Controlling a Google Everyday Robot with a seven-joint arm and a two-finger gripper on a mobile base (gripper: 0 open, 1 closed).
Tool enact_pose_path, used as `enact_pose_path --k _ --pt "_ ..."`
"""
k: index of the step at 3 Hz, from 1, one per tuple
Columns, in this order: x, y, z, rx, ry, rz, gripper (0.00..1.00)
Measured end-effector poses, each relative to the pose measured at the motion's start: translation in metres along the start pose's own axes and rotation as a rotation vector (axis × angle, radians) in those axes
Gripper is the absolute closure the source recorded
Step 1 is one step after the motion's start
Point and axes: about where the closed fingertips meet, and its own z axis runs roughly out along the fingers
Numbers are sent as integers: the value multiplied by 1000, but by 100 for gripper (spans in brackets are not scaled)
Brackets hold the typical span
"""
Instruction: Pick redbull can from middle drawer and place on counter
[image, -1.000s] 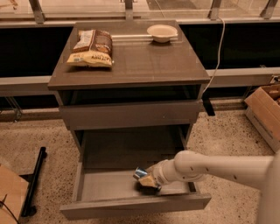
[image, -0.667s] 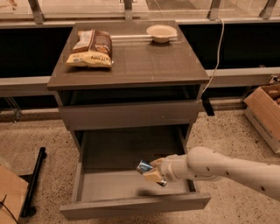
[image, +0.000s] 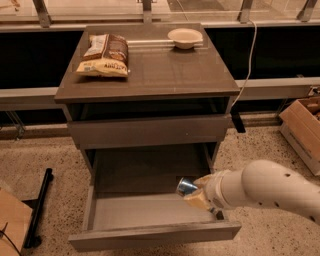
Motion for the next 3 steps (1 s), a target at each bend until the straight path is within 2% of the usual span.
enact_pose_path --k 1,2,3 --pt "-42 -37 -68 125 106 -65 100" --pt "-61 -48 -101 191 158 -99 100" --pt "-61 -55 -100 212 136 -82 100"
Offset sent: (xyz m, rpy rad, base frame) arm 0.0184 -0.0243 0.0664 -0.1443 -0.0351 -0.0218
